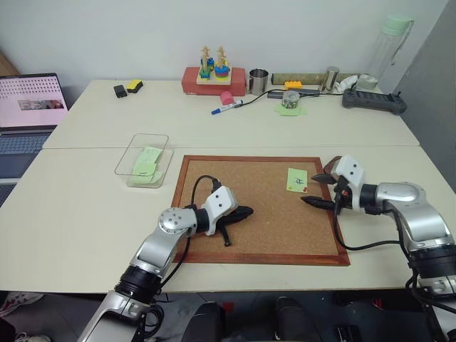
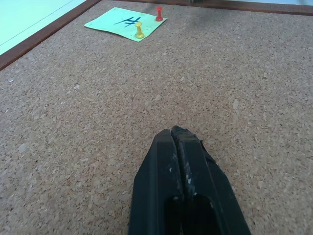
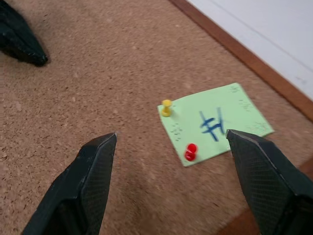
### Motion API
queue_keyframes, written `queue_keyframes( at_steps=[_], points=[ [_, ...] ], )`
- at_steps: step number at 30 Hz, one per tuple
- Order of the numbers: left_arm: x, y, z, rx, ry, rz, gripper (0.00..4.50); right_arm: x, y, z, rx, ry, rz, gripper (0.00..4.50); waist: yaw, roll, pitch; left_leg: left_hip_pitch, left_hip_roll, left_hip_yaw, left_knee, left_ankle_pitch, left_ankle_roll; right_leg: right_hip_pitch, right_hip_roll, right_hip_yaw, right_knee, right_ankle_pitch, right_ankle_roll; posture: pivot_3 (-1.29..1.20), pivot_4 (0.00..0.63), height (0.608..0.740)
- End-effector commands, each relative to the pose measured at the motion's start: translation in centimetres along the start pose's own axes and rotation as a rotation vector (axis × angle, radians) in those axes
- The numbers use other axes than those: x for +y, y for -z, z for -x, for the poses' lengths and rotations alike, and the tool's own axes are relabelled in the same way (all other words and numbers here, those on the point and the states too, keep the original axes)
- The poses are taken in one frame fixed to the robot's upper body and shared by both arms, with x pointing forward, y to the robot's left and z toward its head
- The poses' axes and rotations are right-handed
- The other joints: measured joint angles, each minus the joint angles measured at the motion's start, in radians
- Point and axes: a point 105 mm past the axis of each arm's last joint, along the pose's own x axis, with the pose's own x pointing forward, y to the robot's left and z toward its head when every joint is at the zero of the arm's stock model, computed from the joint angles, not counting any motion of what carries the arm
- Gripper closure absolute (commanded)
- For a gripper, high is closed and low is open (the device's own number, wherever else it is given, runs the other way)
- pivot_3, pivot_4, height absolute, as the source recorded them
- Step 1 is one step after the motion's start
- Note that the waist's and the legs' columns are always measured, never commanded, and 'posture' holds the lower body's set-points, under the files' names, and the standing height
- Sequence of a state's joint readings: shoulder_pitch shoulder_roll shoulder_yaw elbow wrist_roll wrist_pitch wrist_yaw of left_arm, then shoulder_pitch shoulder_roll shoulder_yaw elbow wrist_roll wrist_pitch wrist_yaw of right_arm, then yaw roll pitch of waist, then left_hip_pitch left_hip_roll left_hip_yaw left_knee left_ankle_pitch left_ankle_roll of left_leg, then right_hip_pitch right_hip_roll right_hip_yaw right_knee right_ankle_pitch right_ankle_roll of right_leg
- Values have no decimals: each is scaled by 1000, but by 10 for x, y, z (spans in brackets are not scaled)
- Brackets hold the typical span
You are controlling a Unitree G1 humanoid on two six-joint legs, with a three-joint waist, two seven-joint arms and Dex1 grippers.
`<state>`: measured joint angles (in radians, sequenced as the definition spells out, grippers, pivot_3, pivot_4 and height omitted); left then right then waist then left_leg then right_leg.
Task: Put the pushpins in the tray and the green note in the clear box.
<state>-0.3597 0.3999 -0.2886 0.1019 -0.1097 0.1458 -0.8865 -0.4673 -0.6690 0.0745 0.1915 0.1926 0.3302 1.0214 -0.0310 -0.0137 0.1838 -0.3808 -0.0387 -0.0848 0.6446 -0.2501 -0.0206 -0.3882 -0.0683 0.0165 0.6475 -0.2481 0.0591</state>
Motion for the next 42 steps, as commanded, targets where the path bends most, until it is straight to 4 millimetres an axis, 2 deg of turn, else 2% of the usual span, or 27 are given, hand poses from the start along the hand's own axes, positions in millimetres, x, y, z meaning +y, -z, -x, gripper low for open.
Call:
queue_keyframes(
  at_steps=[1,5,8,9,15,24,36,42],
  points=[
    [-9,23,4,94,27,32,4500,-8,-11,-3,-27,19,51,755,-1,0,0,0,0,0,0,0,0,0,0,0,0,0,0,0,150,740],
    [-8,25,6,100,26,31,4500,-11,-7,-8,-26,21,48,755,-2,0,0,0,0,0,0,0,0,0,0,0,0,0,0,0,150,740],
    [-8,25,6,102,24,30,4500,-13,-7,-9,-30,23,44,1195,-2,0,0,0,0,0,-1,0,0,0,1,0,0,0,0,0,150,740],
    [-8,25,6,103,24,30,4500,-13,-6,-10,-31,22,42,1504,-2,0,0,0,0,0,-1,0,0,0,1,0,0,0,0,0,150,740],
    [-8,26,7,114,23,28,4500,-14,-3,-11,-29,16,30,2583,-2,0,0,0,0,0,0,0,0,0,1,0,0,0,0,0,150,740],
    [-10,27,8,121,30,25,4500,-15,-3,-10,-34,13,26,4487,-2,0,0,1,0,0,0,0,0,0,1,0,0,0,0,0,150,740],
    [-10,29,8,136,37,18,4500,-14,-36,-1,-150,-2,-14,4487,-3,0,0,1,0,0,-1,0,0,0,1,0,0,0,0,0,150,740],
    [-10,30,8,141,39,16,4500,-15,-44,5,-182,9,-45,4487,-2,0,0,0,0,-1,0,0,0,0,1,0,0,0,0,0,150,740]
  ],
)
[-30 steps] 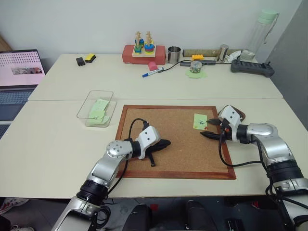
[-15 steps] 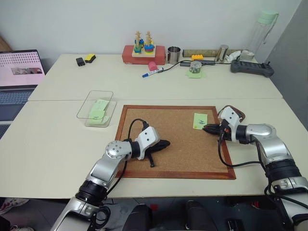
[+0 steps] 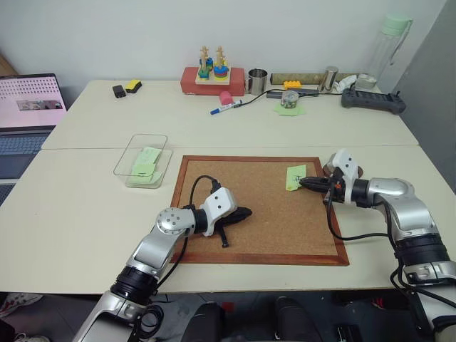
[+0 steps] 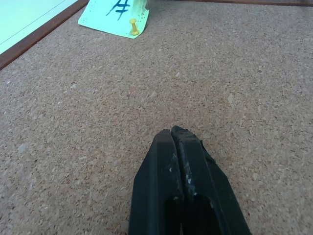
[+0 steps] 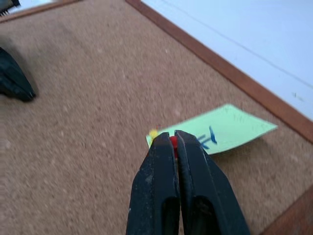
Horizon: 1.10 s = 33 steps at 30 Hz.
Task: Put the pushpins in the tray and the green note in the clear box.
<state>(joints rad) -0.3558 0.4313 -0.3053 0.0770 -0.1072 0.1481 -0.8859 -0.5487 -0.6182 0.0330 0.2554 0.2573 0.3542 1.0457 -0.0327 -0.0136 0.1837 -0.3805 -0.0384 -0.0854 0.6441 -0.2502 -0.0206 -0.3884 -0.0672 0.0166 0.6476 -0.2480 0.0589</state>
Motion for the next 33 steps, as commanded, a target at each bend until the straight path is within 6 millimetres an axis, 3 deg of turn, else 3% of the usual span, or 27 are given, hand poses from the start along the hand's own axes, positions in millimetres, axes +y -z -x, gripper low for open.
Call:
queue_keyframes(
  at_steps=[1,8,14,20,25,33],
  points=[
    [-9,29,3,119,32,44,4500,-5,-23,9,-67,25,20,4487,0,0,0,0,0,0,0,0,0,0,0,0,0,0,0,0,150,740],
    [-11,29,2,118,36,43,4500,-24,-31,25,-104,146,-22,4487,1,0,0,0,0,0,0,0,0,0,0,0,0,0,0,0,150,740],
    [-11,28,1,110,33,42,4500,-71,-2,53,54,434,-4,4487,1,0,0,0,0,1,0,0,0,0,0,0,0,0,0,0,150,740],
    [-10,26,-1,102,31,41,4500,-93,21,59,141,579,13,4487,0,0,0,0,-1,4,0,0,0,0,0,1,0,0,0,0,150,740],
    [-11,26,-1,98,31,42,4500,-95,30,58,144,576,-31,3504,1,0,0,0,0,4,0,0,0,0,0,0,0,0,0,0,150,740],
    [-11,26,-1,100,26,45,4500,-95,16,61,91,557,-26,1925,0,1,0,0,0,4,0,0,0,0,0,0,0,0,0,0,150,740]
  ],
)
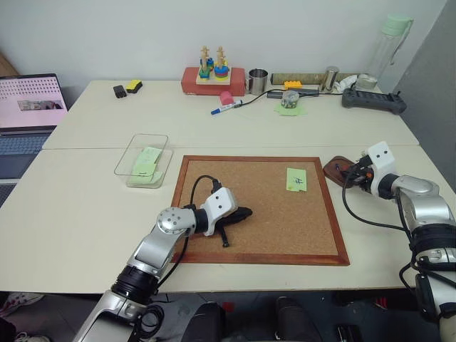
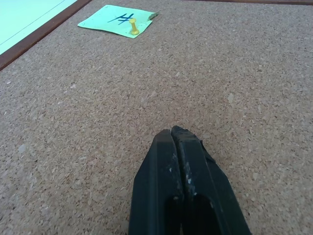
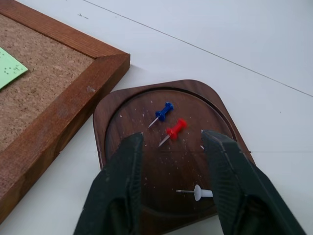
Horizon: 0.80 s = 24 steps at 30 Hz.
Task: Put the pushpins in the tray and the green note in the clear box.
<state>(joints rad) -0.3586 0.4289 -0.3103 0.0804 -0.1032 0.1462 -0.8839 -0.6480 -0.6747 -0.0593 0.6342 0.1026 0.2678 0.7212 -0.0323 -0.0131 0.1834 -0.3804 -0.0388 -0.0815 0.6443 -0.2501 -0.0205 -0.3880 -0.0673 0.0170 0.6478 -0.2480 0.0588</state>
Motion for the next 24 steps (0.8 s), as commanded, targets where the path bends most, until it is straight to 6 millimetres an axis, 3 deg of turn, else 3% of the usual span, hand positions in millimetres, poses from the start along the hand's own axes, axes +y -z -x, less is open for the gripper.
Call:
queue_keyframes(
  at_steps=[1,4,12,15,19,24],
  points=[
    [-10,26,1,98,24,48,4500,-8,-31,11,-104,-4,42,1710,0,0,0,0,0,0,0,0,0,0,0,0,0,0,0,0,150,740],
    [-9,26,1,98,22,48,4500,4,-42,17,-138,-84,110,1081,0,0,0,0,0,0,0,0,0,0,0,0,0,0,0,0,150,740],
    [-7,26,2,95,20,46,4500,85,-52,30,-202,-437,250,1081,-1,0,0,0,1,-3,0,0,0,0,0,-1,0,0,0,0,150,740],
    [-6,24,2,89,18,48,4500,103,-51,25,-206,-483,253,1081,-1,0,0,0,0,-3,0,0,0,0,0,0,0,0,0,0,150,740],
    [-8,23,1,82,20,53,4500,121,-47,13,-209,-524,234,1081,0,0,0,0,1,-4,0,0,0,0,0,-1,0,0,0,0,150,740],
    [-10,23,1,80,28,54,4500,126,-45,1,-208,-536,201,1081,1,0,0,0,0,-4,0,0,0,0,0,-1,0,0,0,0,150,740]
  ],
)
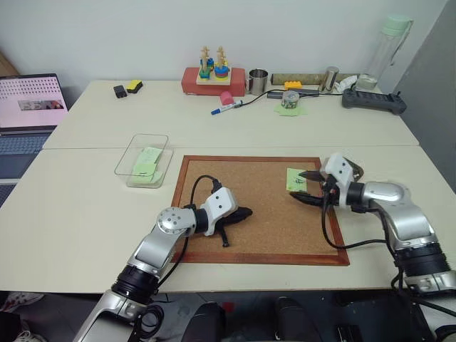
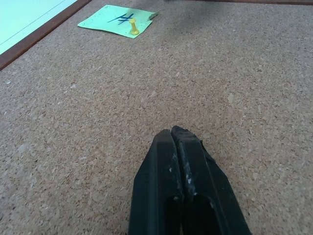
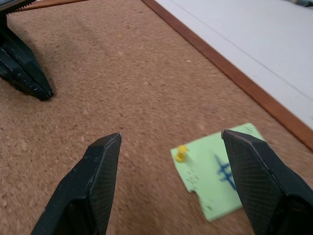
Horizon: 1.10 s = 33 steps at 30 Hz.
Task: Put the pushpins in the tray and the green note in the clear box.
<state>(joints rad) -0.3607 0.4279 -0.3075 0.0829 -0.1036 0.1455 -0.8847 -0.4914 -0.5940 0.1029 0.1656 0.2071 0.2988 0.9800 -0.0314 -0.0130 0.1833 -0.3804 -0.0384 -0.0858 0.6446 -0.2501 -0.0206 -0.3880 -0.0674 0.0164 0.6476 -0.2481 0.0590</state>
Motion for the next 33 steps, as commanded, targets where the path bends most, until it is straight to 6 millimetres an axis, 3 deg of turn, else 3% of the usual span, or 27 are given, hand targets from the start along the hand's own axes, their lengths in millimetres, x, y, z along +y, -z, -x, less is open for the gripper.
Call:
queue_keyframes(
  at_steps=[1,11,15,27,33],
  points=[
    [-11,23,1,82,30,54,4500,-8,-7,-5,-22,17,22,1081,0,0,0,0,0,0,0,0,0,0,0,0,0,0,0,0,150,740],
    [-10,22,0,79,27,48,4500,-17,5,-20,-17,18,2,1081,-1,0,0,0,-1,0,0,0,0,0,0,0,0,0,0,0,150,740],
    [-11,21,-1,76,25,49,4500,-19,8,-21,-18,19,-5,1668,-1,0,0,0,0,0,0,0,0,0,0,0,0,0,0,0,150,740],
    [-11,22,2,78,17,58,4500,-17,8,-16,-41,-14,-55,4463,-1,0,0,0,0,0,0,0,0,0,0,0,0,0,0,0,150,740],
    [-11,22,4,70,8,86,4500,-16,4,-16,-51,-20,-37,4463,-1,0,0,0,0,0,-1,0,0,0,0,0,0,0,0,0,150,740]
  ],
)
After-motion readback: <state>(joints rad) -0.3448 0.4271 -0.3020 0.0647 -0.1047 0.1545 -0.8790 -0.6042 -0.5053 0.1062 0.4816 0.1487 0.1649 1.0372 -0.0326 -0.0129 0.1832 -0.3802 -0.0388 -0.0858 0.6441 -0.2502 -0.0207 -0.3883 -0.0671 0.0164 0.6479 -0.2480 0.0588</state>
